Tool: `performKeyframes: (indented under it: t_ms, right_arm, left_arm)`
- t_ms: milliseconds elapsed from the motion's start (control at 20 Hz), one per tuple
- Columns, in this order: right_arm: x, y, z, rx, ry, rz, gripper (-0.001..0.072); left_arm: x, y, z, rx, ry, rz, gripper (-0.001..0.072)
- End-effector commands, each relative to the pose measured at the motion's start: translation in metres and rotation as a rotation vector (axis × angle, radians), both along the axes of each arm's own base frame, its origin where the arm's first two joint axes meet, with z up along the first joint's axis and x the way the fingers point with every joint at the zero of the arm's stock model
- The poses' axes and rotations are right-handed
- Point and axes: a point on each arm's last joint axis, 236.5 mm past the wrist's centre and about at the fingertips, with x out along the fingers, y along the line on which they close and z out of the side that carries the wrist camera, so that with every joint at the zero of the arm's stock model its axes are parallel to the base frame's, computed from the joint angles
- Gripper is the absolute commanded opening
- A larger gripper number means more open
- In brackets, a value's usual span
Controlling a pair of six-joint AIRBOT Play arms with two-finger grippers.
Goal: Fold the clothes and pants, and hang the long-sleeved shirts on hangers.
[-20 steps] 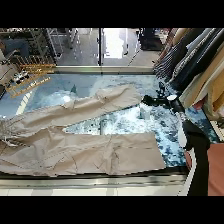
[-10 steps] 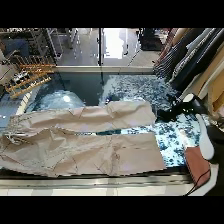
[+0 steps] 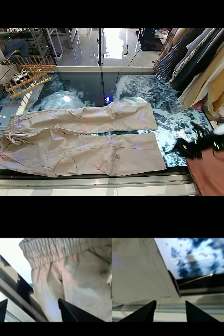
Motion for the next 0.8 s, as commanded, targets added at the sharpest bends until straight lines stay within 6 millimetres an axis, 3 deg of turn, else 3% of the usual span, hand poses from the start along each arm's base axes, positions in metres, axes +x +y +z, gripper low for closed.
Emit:
performKeyframes:
  t_ms: [0, 150, 400, 650, 700, 750]
  right_arm:
    - [-0.070, 0.021, -0.014, 0.097, 0.077, -0.082, 0.0428]
    - [-0.083, 0.029, -0.031, 0.130, 0.081, -0.087, 0.0428]
    - [-0.059, 0.035, -0.055, 0.119, -0.014, -0.148, 0.0426]
    - [-0.061, 0.047, -0.064, 0.144, 0.037, -0.082, 0.0423]
    - [-0.060, 0.050, -0.068, 0.143, 0.044, -0.064, 0.0423]
    - [-0.059, 0.053, -0.071, 0.147, 0.060, -0.062, 0.0423]
  left_arm:
    - [-0.001, 0.004, -0.023, -0.035, -0.038, 0.067, 0.0692]
    - [0.004, 0.000, -0.041, -0.075, -0.048, 0.048, 0.0692]
    - [0.017, 0.003, -0.044, -0.069, -0.102, 0.035, 0.0692]
    - [0.024, 0.010, -0.050, -0.050, -0.126, 0.050, 0.0691]
    - [0.025, 0.012, -0.051, -0.047, -0.130, 0.053, 0.0678]
    - [0.025, 0.012, -0.054, -0.049, -0.128, 0.055, 0.0611]
